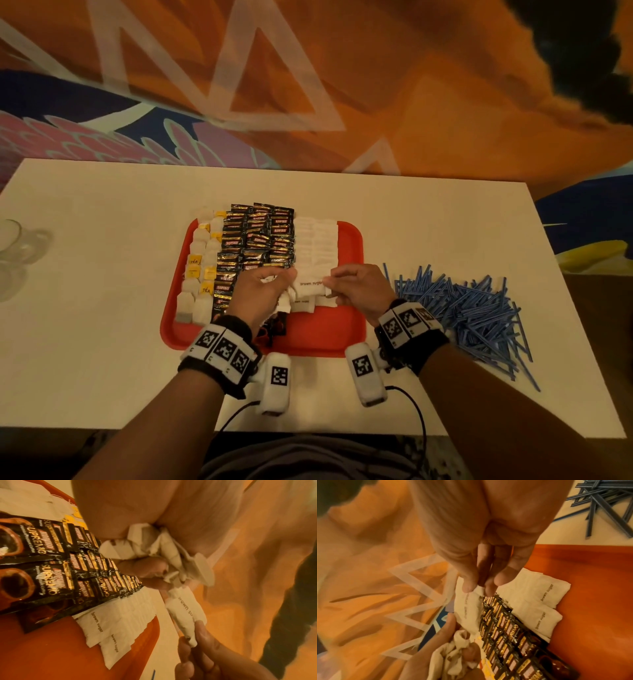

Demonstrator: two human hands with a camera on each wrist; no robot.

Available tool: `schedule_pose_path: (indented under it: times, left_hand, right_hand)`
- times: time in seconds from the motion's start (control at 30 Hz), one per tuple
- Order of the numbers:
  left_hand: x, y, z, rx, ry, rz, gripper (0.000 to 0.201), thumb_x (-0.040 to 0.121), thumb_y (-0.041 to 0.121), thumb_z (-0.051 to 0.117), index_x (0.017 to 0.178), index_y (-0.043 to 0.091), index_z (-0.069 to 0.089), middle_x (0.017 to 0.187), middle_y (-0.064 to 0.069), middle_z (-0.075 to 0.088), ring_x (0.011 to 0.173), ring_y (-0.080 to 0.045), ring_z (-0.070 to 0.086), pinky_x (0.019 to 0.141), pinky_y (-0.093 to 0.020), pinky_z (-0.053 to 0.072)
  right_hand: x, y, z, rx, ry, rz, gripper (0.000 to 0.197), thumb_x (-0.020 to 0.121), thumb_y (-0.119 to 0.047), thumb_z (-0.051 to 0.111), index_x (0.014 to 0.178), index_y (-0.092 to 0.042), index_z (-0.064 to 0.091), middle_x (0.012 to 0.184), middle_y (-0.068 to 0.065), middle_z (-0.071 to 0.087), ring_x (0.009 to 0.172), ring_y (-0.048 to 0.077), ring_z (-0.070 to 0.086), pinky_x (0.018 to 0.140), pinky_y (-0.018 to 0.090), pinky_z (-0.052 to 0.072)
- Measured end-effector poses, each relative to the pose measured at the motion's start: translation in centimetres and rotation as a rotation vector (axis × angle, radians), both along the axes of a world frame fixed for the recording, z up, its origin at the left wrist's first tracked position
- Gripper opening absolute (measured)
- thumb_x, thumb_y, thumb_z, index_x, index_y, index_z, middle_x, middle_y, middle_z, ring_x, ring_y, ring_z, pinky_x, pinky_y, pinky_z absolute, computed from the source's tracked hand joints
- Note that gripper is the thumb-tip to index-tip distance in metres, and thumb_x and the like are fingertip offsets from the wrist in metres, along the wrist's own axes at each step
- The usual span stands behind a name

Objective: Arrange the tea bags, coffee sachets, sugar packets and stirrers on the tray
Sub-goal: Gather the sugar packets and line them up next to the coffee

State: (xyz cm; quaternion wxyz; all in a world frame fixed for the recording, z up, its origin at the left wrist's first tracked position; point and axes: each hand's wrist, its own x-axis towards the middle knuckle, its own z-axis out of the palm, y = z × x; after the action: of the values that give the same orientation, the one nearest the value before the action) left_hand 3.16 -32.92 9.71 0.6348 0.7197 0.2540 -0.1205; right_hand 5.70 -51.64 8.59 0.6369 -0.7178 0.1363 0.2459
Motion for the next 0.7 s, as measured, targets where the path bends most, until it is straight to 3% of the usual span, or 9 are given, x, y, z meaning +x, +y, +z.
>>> schedule_pose_path:
  times: [0.1,0.17,0.23,0.33,0.47,0.53,0.6,0.67,0.7]
  left_hand:
    - [-0.2,0.8,-1.3,0.013,0.088,0.06,0.014,0.09,0.026,0.073,0.084,0.014,0.075,0.062,-0.006,0.065,0.035,-0.004,0.044,0.041,-0.019,0.037]
    - [-0.7,1.5,-2.3,0.017,0.135,0.081,0.014,0.09,0.028,0.073,0.085,0.015,0.075,0.064,-0.011,0.068,0.039,-0.008,0.047,0.042,-0.021,0.038]
    - [-1.2,2.1,-2.9,0.017,0.171,0.091,0.016,0.09,0.029,0.073,0.09,0.013,0.074,0.065,-0.01,0.071,0.044,-0.01,0.051,0.045,-0.023,0.041]
    - [-2.1,2.7,-3.4,0.016,0.195,0.094,0.016,0.091,0.028,0.072,0.091,0.012,0.073,0.054,0.0,0.067,0.04,-0.007,0.049,0.044,-0.022,0.039]
    - [-2.7,3.5,-4.2,0.042,0.215,0.096,0.018,0.089,0.032,0.074,0.094,0.015,0.075,0.062,-0.009,0.069,0.048,-0.012,0.05,0.048,-0.024,0.041]
    - [-2.7,3.8,-4.4,0.054,0.226,0.107,0.015,0.089,0.033,0.074,0.091,0.018,0.074,0.057,-0.006,0.065,0.046,-0.011,0.046,0.049,-0.024,0.041]
    - [-2.7,4.0,-4.7,0.054,0.225,0.114,0.015,0.088,0.033,0.074,0.092,0.018,0.074,0.06,-0.013,0.066,0.053,-0.017,0.05,0.049,-0.024,0.041]
    - [-2.6,4.2,-4.9,0.036,0.228,0.11,0.018,0.088,0.032,0.074,0.095,0.015,0.075,0.074,-0.022,0.071,0.06,-0.022,0.053,0.047,-0.023,0.041]
    - [-2.6,4.4,-5.0,0.033,0.232,0.105,0.02,0.089,0.031,0.074,0.097,0.014,0.075,0.07,-0.02,0.071,0.055,-0.018,0.053,0.046,-0.023,0.04]
  right_hand:
    - [0.2,-0.7,-2.4,-0.116,0.008,0.015,0.009,0.087,-0.015,0.071,0.089,-0.018,0.062,0.097,0.012,0.069,0.073,0.026,0.067,0.078,0.048,0.059]
    - [0.1,-1.5,-4.0,-0.248,-0.007,0.083,0.008,0.088,-0.02,0.068,0.086,-0.023,0.06,0.092,0.01,0.07,0.077,0.03,0.07,0.082,0.052,0.056]
    - [-0.3,-2.1,-5.5,-0.323,0.007,0.117,0.013,0.089,-0.02,0.066,0.083,-0.027,0.058,0.093,0.007,0.068,0.081,0.03,0.069,0.082,0.05,0.057]
    - [-0.8,-2.1,-7.1,-0.261,0.095,0.033,0.008,0.09,-0.017,0.066,0.088,-0.022,0.06,0.094,0.005,0.067,0.081,0.026,0.069,0.08,0.049,0.059]
    - [-0.6,-1.0,-9.0,-0.207,0.176,-0.025,0.008,0.091,-0.014,0.066,0.094,-0.018,0.06,0.1,0.009,0.067,0.077,0.022,0.067,0.079,0.045,0.06]
    - [-0.5,-0.3,-9.8,-0.252,0.168,-0.039,0.009,0.091,-0.016,0.066,0.091,-0.021,0.059,0.102,0.007,0.067,0.071,0.021,0.067,0.071,0.037,0.06]
    - [-0.6,0.1,-10.5,-0.352,0.148,-0.037,0.01,0.091,-0.019,0.067,0.089,-0.024,0.058,0.103,0.004,0.067,0.07,0.019,0.07,0.062,0.028,0.057]
    - [-0.7,0.4,-11.2,-0.43,0.13,-0.042,0.012,0.09,-0.019,0.067,0.086,-0.025,0.058,0.102,0.004,0.067,0.072,0.018,0.071,0.068,0.031,0.06]
    - [-0.7,0.5,-11.3,-0.453,0.126,-0.05,0.012,0.09,-0.018,0.068,0.086,-0.024,0.058,0.102,0.004,0.067,0.074,0.018,0.071,0.073,0.035,0.06]
